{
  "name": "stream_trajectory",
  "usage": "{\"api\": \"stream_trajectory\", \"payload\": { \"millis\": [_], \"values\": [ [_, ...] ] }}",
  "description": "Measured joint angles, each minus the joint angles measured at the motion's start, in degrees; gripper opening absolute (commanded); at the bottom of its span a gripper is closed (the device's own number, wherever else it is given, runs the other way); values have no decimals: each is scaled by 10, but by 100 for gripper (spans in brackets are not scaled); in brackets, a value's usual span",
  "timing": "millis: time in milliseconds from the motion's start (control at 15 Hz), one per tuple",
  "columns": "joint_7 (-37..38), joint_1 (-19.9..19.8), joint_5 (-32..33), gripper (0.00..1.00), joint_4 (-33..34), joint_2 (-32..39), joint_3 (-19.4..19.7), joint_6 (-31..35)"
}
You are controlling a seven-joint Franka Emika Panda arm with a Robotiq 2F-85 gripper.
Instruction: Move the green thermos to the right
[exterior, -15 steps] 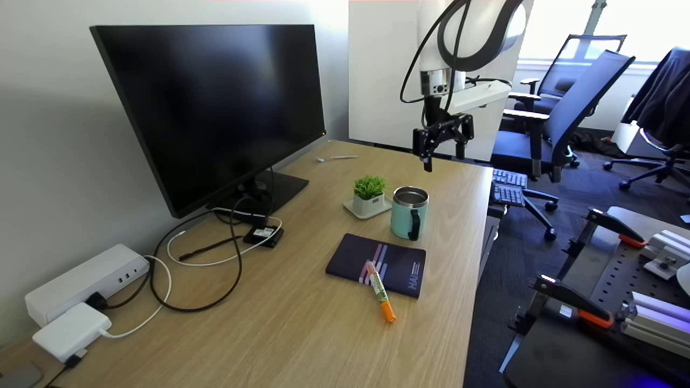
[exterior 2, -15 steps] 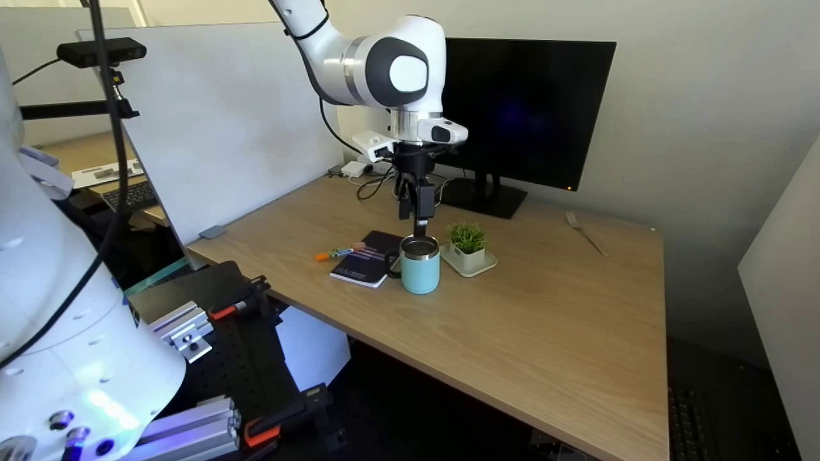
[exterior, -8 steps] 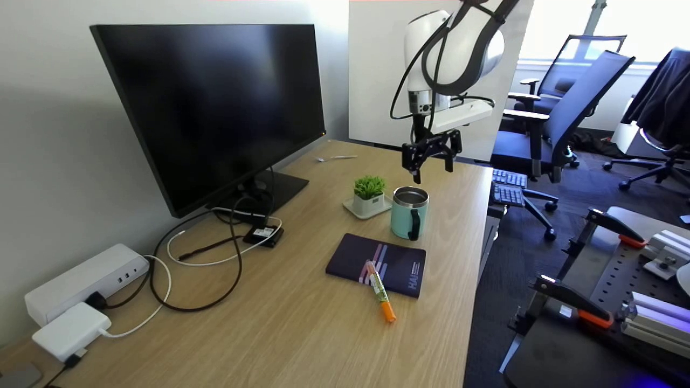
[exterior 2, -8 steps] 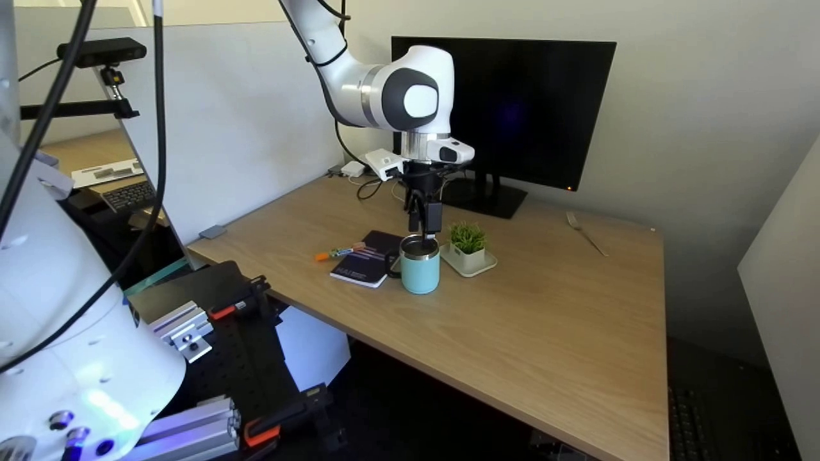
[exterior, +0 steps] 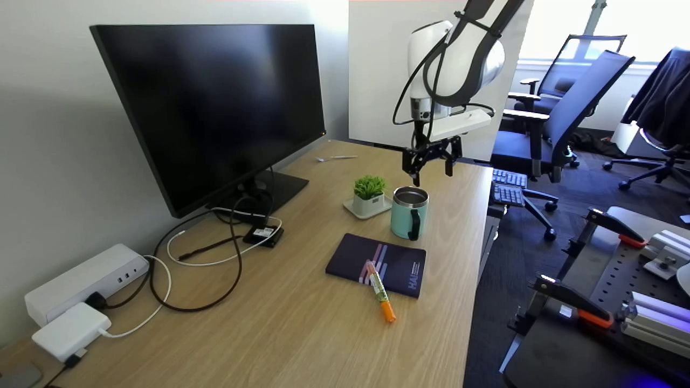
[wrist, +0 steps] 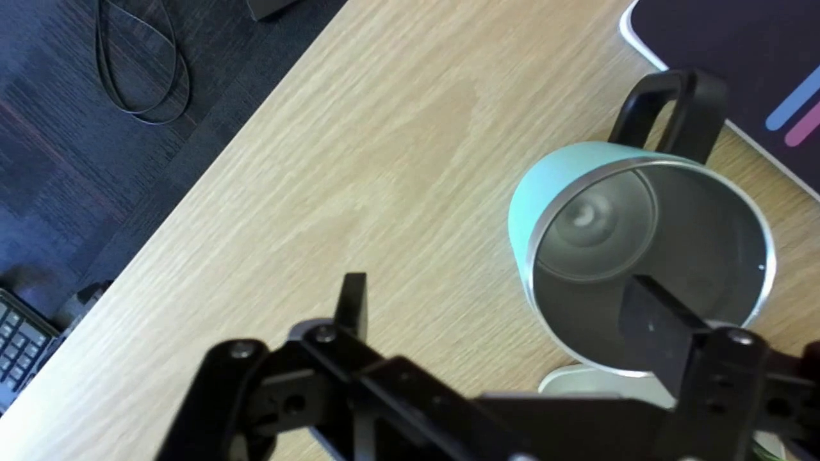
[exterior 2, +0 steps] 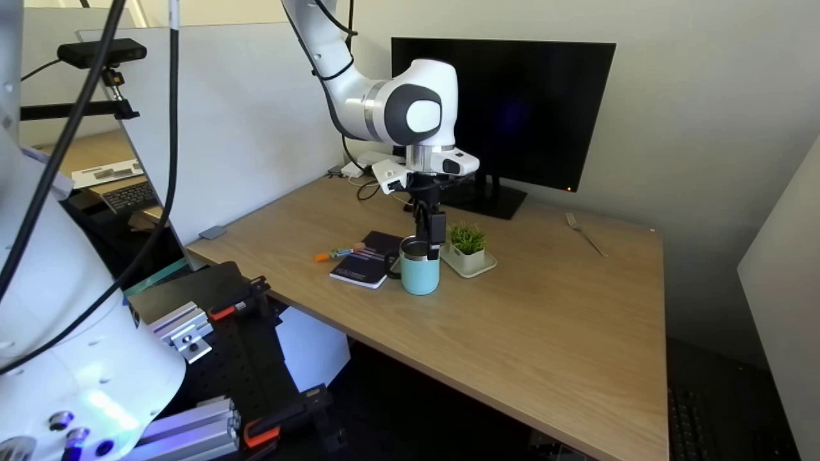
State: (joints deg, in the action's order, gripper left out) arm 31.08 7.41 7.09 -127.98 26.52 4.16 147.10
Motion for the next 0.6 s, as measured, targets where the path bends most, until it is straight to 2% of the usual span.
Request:
{"api": "stream_trajectory", "payload": {
  "millis": [600],
  "values": [
    [2, 21, -66, 100, -13, 37, -2, 49]
  ]
}}
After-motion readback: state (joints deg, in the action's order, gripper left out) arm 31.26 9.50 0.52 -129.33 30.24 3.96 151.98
